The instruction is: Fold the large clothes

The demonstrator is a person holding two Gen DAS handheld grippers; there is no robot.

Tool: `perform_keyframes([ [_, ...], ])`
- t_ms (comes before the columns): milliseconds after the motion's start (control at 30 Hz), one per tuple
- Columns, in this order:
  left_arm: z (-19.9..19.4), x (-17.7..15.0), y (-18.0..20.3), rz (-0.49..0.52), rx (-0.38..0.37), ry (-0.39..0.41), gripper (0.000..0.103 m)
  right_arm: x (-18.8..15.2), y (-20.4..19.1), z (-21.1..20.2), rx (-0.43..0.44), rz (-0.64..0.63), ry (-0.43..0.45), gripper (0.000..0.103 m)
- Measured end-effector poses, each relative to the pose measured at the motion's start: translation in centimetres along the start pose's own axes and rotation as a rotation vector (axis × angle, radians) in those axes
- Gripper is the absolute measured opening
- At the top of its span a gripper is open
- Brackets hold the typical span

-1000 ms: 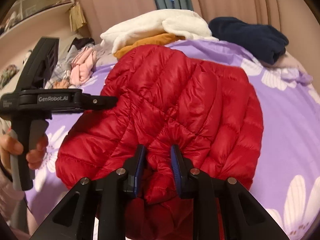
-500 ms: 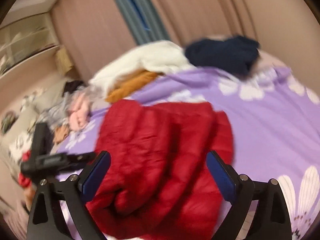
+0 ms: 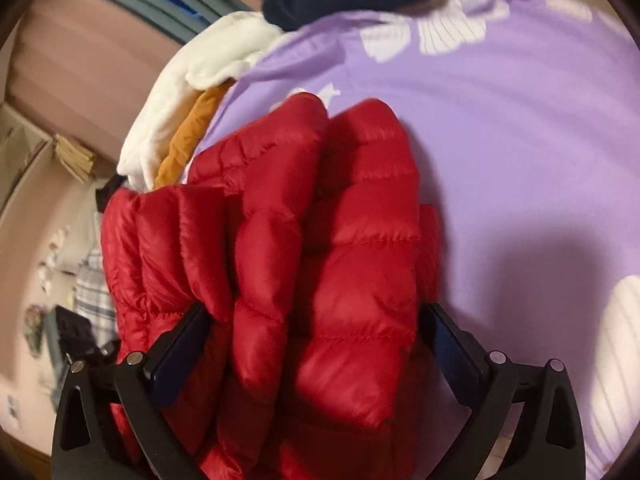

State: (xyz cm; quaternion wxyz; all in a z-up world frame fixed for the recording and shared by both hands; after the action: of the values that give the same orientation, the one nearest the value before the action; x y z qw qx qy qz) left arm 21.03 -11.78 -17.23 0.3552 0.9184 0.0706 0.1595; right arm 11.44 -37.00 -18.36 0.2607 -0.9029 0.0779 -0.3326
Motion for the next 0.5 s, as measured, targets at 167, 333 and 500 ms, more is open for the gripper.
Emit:
perform_keyframes([
  [167, 1.6, -0.5, 0.0, -0.089, -0.085, -0.073, 0.101, 0.1, -0.2, 1.1, 0.085, 0.013, -0.022, 0.102],
  [333, 1.4, -1.1, 1.2, -0.037, -0.077, -0.035, 0.089, 0.2, -2.0, 1.3, 0.127, -0.039, -0.007, 0.08],
  [500, 0.5, -1.4, 1.9, 0.02, -0.038, 0.019, 0.08, 0.4, -3.5, 0.8, 0.142, -0.088, 0.022, 0.059],
])
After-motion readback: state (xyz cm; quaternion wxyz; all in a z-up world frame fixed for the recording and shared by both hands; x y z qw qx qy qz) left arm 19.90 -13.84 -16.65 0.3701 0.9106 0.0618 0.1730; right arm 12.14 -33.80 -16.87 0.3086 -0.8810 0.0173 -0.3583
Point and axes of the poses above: each gripper's, at about its wrist camera, not at the fingertips, and z roughly the way its jaws point, y to its right, x to its top, the point moved 7 cm from there along z, roughly the way its jaws point, and after that the axes turned 15 degrees about -z, right-handed, at the moved point
